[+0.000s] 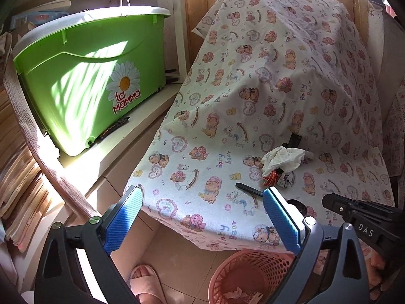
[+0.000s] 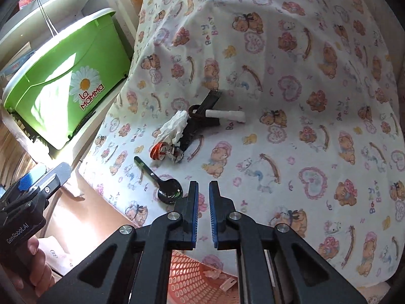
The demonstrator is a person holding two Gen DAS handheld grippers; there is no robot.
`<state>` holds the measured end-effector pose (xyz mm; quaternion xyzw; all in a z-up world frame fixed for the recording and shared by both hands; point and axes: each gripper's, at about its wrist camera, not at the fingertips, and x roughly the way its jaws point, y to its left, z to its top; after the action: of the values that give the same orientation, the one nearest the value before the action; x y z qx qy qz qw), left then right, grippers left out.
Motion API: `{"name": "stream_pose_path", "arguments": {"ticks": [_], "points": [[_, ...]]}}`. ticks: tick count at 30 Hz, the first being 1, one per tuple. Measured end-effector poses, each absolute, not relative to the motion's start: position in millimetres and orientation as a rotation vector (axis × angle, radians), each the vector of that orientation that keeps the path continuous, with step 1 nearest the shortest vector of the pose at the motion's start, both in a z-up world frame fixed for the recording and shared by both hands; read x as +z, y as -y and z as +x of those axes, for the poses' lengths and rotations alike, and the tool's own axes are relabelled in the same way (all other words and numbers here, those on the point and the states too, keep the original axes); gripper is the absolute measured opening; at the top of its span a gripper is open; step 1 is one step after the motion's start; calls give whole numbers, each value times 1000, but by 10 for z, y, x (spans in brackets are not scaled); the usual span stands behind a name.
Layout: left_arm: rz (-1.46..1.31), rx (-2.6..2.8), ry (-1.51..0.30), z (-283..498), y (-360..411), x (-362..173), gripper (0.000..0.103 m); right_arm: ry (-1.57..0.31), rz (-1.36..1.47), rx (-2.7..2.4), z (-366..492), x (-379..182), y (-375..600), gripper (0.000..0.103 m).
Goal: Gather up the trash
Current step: 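Grasp the black spoon with the right tool while the left tool approaches the red cap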
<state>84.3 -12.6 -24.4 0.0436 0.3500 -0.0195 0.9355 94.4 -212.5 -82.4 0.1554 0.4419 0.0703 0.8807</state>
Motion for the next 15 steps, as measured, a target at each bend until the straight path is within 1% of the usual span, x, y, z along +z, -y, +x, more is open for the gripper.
{"name": "stream_pose_path", "arguments": {"ticks": [2, 4, 5, 6, 7, 8, 11, 15], "points": [[94, -40, -702, 824, 127, -222, 97, -935, 350, 183, 982, -849, 2112, 11], [95, -41, -689, 804, 130, -204, 97, -970, 361, 237, 1033, -882, 2089, 15], [94, -42, -685, 799, 134, -199, 97, -983, 375, 241, 1056, -901, 2090, 22], [94, -44, -681, 792, 136, -197, 97, -999, 388, 230, 1072, -922, 2090, 35], [95, -47, -680, 791, 141, -198, 97, -1006, 404, 218, 1084, -948, 2097, 40], [98, -50, -680, 791, 147, -201, 97, -1005, 426, 217, 1092, -973, 2110, 42], [111, -48, -687, 792, 172, -232, 97, -1023, 502, 252, 1139, -1047, 2123, 41], [106, -46, -698, 801, 160, -267, 99, -1025, 560, 271, 1214, -1096, 2097, 35]]}}
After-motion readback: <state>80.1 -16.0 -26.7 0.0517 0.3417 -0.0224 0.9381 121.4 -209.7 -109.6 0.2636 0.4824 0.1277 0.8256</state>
